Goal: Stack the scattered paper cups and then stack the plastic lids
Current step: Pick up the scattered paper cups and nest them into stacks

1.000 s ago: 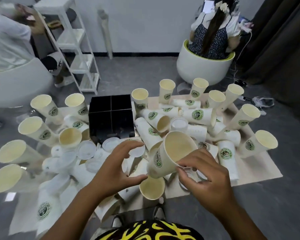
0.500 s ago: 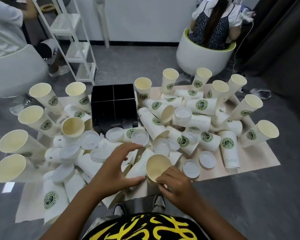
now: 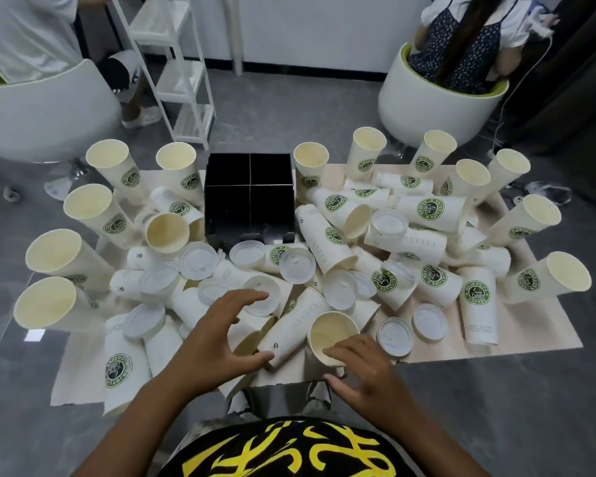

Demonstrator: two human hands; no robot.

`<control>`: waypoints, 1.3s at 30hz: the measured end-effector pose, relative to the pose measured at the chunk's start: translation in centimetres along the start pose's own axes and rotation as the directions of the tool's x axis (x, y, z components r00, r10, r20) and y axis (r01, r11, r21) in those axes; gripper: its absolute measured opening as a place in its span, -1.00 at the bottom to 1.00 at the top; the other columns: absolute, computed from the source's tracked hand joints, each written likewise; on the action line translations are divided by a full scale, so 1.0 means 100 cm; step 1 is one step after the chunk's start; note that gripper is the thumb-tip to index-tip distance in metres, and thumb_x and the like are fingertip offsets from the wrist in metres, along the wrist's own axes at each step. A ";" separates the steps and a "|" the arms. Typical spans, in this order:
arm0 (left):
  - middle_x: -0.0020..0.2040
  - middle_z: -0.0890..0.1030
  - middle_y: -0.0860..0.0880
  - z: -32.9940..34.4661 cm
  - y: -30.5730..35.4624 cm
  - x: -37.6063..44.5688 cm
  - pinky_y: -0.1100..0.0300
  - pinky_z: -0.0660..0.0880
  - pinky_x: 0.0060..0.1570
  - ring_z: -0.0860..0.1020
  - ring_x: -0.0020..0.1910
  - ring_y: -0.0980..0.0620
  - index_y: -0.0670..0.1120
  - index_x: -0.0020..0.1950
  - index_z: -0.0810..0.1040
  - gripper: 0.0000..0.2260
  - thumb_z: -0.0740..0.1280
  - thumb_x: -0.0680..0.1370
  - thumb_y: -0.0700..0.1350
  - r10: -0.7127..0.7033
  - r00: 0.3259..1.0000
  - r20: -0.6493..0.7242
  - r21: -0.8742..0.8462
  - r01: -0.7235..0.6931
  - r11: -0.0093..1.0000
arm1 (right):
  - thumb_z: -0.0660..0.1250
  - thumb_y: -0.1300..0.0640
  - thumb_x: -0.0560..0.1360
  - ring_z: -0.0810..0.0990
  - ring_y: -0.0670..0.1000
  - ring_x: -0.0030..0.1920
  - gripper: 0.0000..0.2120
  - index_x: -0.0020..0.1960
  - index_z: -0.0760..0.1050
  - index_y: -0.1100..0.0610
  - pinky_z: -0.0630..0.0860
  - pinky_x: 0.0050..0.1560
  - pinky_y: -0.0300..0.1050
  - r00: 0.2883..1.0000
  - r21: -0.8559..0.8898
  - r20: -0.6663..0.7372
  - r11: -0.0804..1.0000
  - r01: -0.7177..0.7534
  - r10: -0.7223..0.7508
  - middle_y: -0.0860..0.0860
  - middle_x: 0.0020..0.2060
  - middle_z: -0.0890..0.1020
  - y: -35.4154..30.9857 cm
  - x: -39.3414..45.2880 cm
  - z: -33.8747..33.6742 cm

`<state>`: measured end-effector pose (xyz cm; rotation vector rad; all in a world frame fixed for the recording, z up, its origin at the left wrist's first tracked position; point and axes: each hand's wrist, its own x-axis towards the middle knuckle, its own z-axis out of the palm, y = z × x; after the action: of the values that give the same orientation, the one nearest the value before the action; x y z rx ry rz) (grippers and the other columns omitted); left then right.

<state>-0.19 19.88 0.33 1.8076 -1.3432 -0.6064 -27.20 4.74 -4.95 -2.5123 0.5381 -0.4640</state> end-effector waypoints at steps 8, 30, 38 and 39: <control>0.39 0.47 0.25 -0.030 -0.018 -0.041 0.22 0.50 0.19 0.46 0.42 0.09 0.23 0.46 0.41 -0.26 0.66 0.36 0.03 -0.136 0.981 -0.136 0.006 0.138 0.990 | 0.52 0.04 0.43 0.55 0.05 0.12 -0.61 0.23 0.66 0.12 0.48 0.20 -0.17 0.989 -0.015 -0.140 0.999 0.045 -0.047 -0.04 0.11 0.63 -0.050 0.029 -0.027; 0.40 0.45 0.26 -0.069 -0.079 -0.087 0.21 0.49 0.19 0.44 0.42 0.12 0.27 0.44 0.40 -0.29 0.64 0.38 0.07 -0.215 0.954 -0.210 -0.053 0.208 0.977 | 0.45 0.34 0.29 0.59 0.14 -0.16 -0.70 0.00 0.63 0.14 0.52 -0.23 -0.04 0.960 -0.156 0.124 0.951 0.267 -0.250 0.08 -0.08 0.63 -0.084 0.130 0.099; 0.39 0.46 0.23 -0.074 -0.079 -0.066 0.21 0.49 0.20 0.46 0.39 0.12 0.24 0.43 0.41 -0.29 0.63 0.35 0.06 -0.137 0.980 -0.146 -0.082 0.126 0.989 | 0.38 0.32 0.48 0.60 0.03 -0.05 -0.88 -0.02 0.66 0.19 0.54 -0.03 -0.20 0.966 -0.071 -0.154 0.977 0.201 -0.209 0.04 -0.08 0.63 -0.112 0.137 0.065; 0.40 0.46 0.24 -0.074 -0.079 -0.063 0.21 0.49 0.20 0.46 0.40 0.11 0.25 0.43 0.41 -0.29 0.63 0.35 0.06 -0.127 0.983 -0.134 -0.084 0.117 0.990 | 0.37 0.29 0.50 0.61 0.01 -0.04 -0.88 -0.01 0.66 0.18 0.54 -0.01 -0.22 0.969 -0.053 -0.165 0.983 0.178 -0.184 0.02 -0.08 0.63 -0.116 0.135 0.060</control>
<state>7.79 29.08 -2.31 1.8449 -1.1084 -0.5768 -9.80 10.12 -0.43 -2.5848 0.3839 -0.7490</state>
